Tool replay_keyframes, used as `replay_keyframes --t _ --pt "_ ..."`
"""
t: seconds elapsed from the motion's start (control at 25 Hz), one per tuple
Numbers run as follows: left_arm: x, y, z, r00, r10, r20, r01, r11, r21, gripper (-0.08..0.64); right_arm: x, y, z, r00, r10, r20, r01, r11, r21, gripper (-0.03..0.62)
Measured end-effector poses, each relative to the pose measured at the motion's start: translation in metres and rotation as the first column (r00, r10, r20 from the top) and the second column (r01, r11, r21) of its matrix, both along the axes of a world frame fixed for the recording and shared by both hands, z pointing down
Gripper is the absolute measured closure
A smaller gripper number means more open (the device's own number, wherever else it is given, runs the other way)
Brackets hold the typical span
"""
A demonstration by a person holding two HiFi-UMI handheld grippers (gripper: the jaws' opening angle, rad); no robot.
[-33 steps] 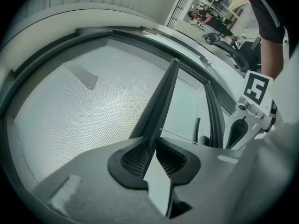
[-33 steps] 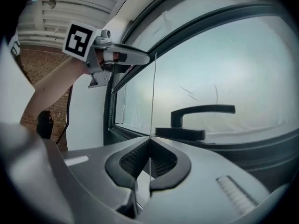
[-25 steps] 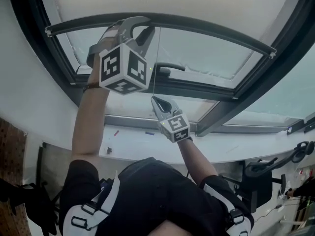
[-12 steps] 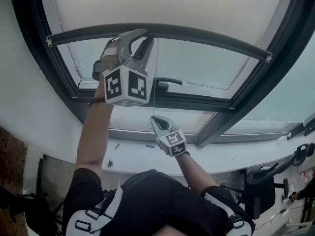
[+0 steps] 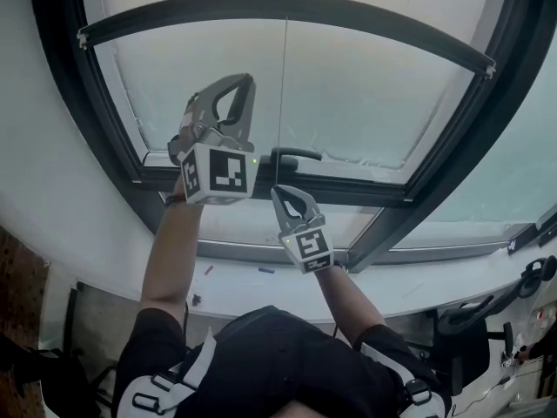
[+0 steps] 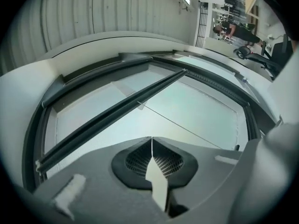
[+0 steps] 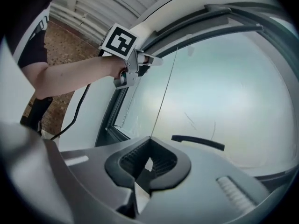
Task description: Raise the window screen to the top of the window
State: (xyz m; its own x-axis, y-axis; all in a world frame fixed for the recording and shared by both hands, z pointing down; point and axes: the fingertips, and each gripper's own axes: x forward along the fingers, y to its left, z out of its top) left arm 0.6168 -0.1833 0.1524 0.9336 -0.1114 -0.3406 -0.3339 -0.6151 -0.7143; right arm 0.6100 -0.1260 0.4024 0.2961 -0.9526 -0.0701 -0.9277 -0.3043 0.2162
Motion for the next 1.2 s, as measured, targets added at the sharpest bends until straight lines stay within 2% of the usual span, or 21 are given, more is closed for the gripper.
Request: replay_keyframes --t 0.2,0.36,0.48,0.64,0.72,0.92,1.08,1.2 --pt "-0.006 -0.004 0.034 0.999 0.039 0.012 -0.038 0.995 -0.088 0.557 0.009 -0.003 -0.008 0.999 0.006 -0.047 -0.006 1.0 -0.01 0.588" --pt "-0.004 -0.008 0.06 0.995 0.097 0.012 -0.092 0.972 -0.215 0.557 0.018 -0.004 -0.03 0.998 0.026 -0.051 -0.025 0.999 0.02 0.588" --pt "-0.014 -0.011 0.064 0.997 0.081 0.007 -0.077 0.961 -0.265 0.557 0.016 0.001 -0.054 0.998 0.037 -0.047 -0.032 0.996 0.088 0.588" --pt "-0.016 -0.021 0.078 0.995 0.095 -0.012 -0.094 0.934 -0.345 0.557 0.014 -0.001 -0.087 0.993 0.038 -0.11 -0.023 0.991 0.135 0.588" --pt "-0.018 -0.021 0.079 0.995 0.097 -0.017 -0.097 0.926 -0.365 0.557 0.018 0.0 -0.103 0.992 0.042 -0.121 -0.023 0.988 0.154 0.588" --pt "-0.029 -0.021 0.079 0.996 0.093 -0.017 -0.092 0.917 -0.387 0.558 0.018 -0.004 -0.143 0.995 0.036 -0.088 -0.016 0.975 0.22 0.588" --pt "-0.039 -0.03 0.077 0.997 0.064 -0.037 -0.074 0.897 -0.435 0.558 0.013 -0.01 -0.175 0.995 0.031 -0.097 -0.003 0.963 0.269 0.588" --pt "-0.04 -0.034 0.077 0.996 0.071 -0.049 -0.085 0.906 -0.414 0.557 0.015 -0.018 -0.196 0.992 0.033 -0.12 0.0 0.964 0.265 0.588"
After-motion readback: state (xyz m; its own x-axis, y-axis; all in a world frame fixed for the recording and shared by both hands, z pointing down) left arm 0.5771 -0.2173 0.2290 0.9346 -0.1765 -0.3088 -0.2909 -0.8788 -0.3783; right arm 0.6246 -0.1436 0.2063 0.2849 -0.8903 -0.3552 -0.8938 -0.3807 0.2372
